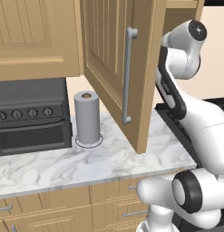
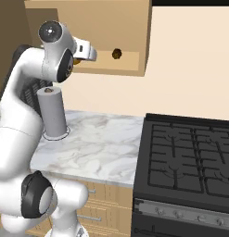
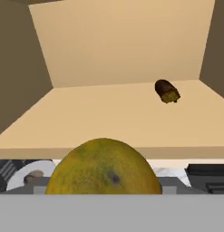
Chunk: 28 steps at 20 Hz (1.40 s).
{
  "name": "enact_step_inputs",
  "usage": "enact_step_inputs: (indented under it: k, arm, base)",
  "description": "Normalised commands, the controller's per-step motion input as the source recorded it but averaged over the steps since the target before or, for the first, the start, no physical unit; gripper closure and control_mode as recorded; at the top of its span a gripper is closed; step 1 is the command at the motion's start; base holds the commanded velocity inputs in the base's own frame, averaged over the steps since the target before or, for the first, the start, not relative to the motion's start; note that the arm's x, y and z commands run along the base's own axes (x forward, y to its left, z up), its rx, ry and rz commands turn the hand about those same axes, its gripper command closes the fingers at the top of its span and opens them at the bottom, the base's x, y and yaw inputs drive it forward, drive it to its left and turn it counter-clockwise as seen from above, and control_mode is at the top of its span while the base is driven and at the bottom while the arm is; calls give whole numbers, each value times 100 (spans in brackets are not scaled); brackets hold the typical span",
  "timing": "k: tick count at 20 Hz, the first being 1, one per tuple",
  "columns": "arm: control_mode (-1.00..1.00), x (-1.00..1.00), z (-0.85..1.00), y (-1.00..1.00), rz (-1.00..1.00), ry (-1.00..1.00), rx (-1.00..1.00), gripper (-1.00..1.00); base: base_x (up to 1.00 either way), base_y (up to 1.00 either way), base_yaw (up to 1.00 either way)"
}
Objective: Pick the orange, sweet potato from the counter and place them in the cabinet. Then close the cabinet.
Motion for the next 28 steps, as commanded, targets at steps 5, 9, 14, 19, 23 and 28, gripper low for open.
enact_step_inputs:
  k: [5, 9, 14, 19, 23, 28]
  arm:
    - [-100, 59, -22, 0, -5, -8, 11, 100]
    - [-100, 66, -21, 2, -7, -19, 9, 100]
    - [-100, 77, -14, 16, -9, -7, 7, 100]
    - [-100, 82, 0, 21, -11, 7, 0, 100]
    - [-100, 87, 0, 19, -9, 16, 0, 100]
    - [-100, 74, 0, 15, -9, 7, 0, -100]
  base:
    - [0, 0, 0]
    - [0, 0, 0]
    - [0, 0, 0]
    - [0, 0, 0]
    - [0, 0, 0]
    - [0, 0, 0]
